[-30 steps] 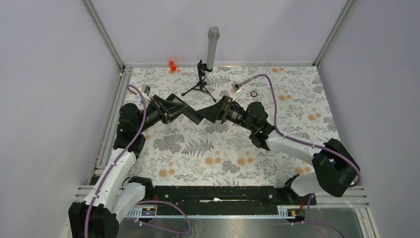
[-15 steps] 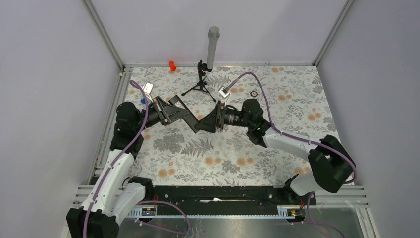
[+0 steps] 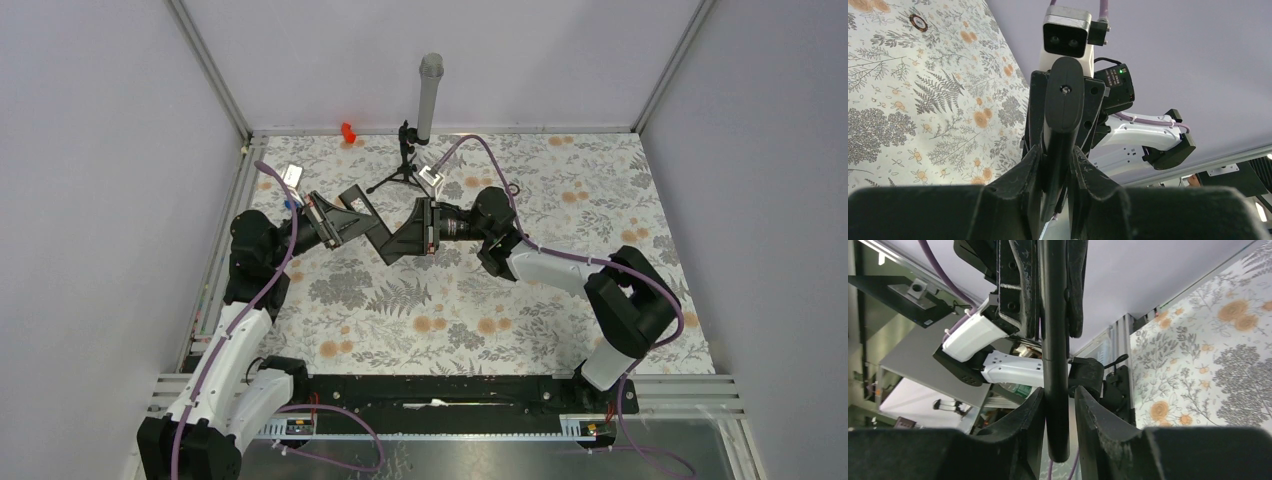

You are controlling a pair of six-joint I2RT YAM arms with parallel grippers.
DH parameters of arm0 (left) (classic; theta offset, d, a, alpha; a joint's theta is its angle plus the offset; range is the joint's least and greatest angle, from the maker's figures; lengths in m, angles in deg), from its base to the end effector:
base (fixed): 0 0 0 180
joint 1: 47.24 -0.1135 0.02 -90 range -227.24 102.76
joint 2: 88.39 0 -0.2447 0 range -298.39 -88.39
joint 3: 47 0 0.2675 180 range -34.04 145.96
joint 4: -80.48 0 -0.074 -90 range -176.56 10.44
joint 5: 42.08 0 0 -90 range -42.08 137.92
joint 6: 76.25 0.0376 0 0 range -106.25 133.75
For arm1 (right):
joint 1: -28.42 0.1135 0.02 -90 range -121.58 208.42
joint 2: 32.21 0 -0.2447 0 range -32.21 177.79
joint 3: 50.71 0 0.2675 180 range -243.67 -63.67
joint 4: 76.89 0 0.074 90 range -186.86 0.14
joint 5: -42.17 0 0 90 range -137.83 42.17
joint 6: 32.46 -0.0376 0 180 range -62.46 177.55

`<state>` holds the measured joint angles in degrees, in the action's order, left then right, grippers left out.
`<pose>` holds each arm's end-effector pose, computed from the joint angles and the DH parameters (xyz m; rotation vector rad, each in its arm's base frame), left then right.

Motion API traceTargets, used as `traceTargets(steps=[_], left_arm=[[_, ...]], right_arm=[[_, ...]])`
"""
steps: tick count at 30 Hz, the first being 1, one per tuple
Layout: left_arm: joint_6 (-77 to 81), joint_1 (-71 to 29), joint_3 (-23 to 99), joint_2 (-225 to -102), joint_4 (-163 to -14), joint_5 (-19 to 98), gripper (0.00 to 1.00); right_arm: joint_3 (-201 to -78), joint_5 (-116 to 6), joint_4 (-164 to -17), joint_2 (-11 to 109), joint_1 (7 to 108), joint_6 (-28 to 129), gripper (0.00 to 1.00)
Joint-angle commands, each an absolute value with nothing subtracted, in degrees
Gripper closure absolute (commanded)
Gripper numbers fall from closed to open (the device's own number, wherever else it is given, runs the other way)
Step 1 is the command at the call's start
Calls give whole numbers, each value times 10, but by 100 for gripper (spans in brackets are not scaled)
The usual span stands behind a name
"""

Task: Load the batteries into the remote control

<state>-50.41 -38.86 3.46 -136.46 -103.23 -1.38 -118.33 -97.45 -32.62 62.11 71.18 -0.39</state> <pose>0.2152 -0.0605 0.3172 -0.0256 1.7417 -1.5951 0.2531 0.2730 0.2670 -0.7112 1.5479 1.9394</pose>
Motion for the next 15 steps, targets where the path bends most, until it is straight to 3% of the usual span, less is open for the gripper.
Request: traceTargets(steps=[1,11,15], left_arm=[[-545,-353,41,-1345,-1089,-90,100],[-419,-361,106,-1330,-938,-47,100],[-398,-372,124,-1327,-912,-49,100]], right_arm=[[-1219,-925,-291,668,709,-48,67],[-1193,-951,-269,633,706,-37,46],[-1168,-992,-226,604,706,-30,28]])
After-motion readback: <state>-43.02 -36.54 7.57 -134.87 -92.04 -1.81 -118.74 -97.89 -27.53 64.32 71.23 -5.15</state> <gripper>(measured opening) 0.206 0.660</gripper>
